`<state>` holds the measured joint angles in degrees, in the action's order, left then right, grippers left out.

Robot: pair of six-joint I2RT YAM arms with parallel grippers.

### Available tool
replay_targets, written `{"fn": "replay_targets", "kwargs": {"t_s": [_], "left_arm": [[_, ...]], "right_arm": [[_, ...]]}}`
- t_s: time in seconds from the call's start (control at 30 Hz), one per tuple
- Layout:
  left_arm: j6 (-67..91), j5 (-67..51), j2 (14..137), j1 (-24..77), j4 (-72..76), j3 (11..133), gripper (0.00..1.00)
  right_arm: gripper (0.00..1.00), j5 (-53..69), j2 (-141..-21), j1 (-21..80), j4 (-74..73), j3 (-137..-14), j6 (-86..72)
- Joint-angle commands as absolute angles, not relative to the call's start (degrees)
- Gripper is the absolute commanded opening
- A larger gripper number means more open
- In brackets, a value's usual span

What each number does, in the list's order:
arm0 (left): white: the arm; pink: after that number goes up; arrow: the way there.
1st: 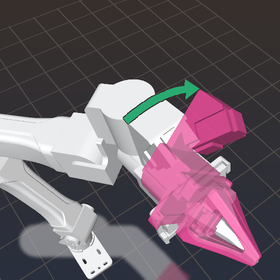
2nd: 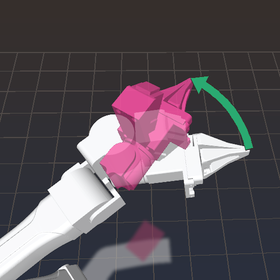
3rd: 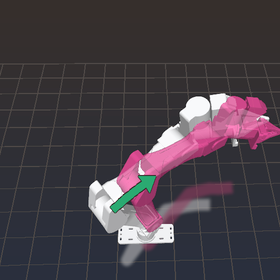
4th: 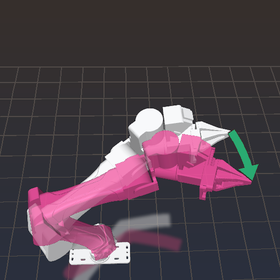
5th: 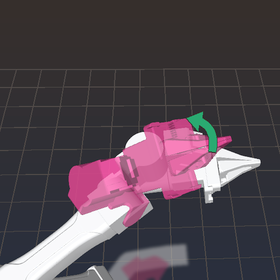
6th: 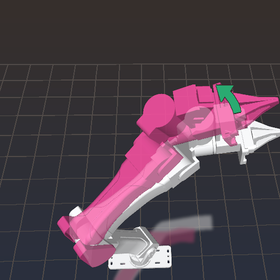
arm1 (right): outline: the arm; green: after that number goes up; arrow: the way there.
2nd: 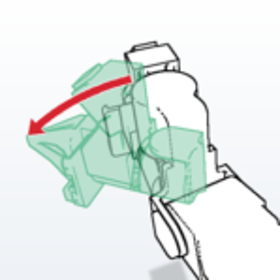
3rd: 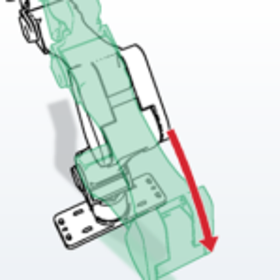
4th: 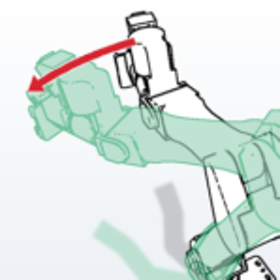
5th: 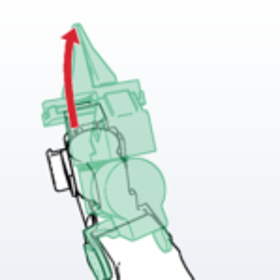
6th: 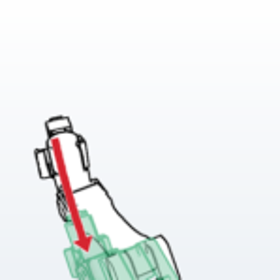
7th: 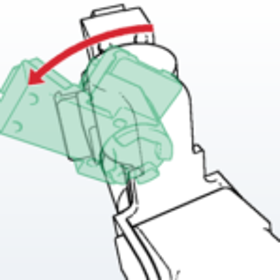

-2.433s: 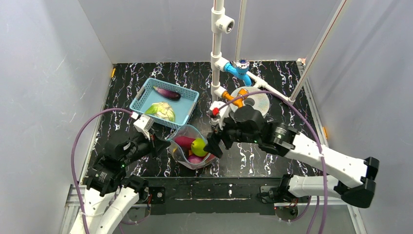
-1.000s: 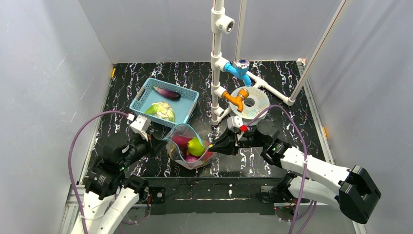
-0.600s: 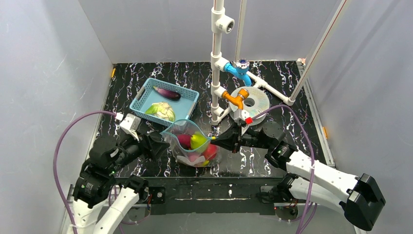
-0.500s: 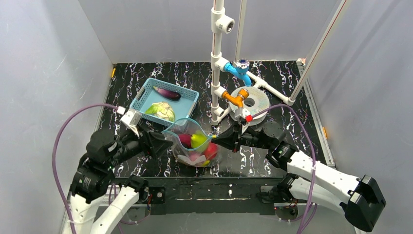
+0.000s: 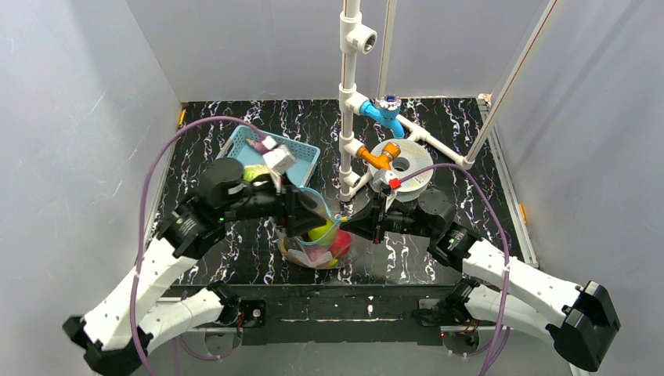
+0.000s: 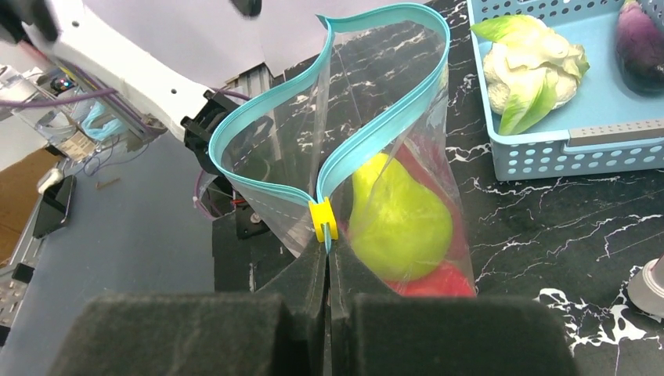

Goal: Place the food in the zip-top bag and seal the zipper
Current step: Zip the zipper food storage bag at the center of the board.

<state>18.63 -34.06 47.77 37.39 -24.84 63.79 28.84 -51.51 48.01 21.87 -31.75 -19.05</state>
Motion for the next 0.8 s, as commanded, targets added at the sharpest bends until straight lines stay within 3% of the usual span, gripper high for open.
{"fn": "replay_targets", "kwargs": {"t_s": [0.0,0.23,0.37,0.53,0.67,0.77], "left_arm": [[9.0,-24.3,53.7,48.8,-22.4,68.3,0.6],[-0.5,-16.9,60.7,56.1,-23.0,68.3,0.46],[-3.5,-15.0,62.2,56.2,-23.3,67.3,0.44],[-4.5,-15.9,61.6,56.2,-23.2,66.3,0.33],[-3.2,-19.7,63.2,56.2,-24.8,66.5,0.3],[-1.9,-20.4,64.7,56.2,-23.8,66.9,0.18]], "right_arm": [[0.01,29.6,-50.4,47.7,20.1,-35.1,-17.5],[0.01,29.2,-49.2,47.7,20.1,-34.7,-17.6],[0.01,29.3,-48.6,47.7,19.9,-34.0,-17.0],[0.01,29.0,-47.6,47.6,19.3,-33.7,-16.4],[0.01,30.1,-47.5,47.6,19.2,-33.6,-16.3],[0.01,30.8,-47.7,47.6,18.6,-34.6,-16.2]]}}
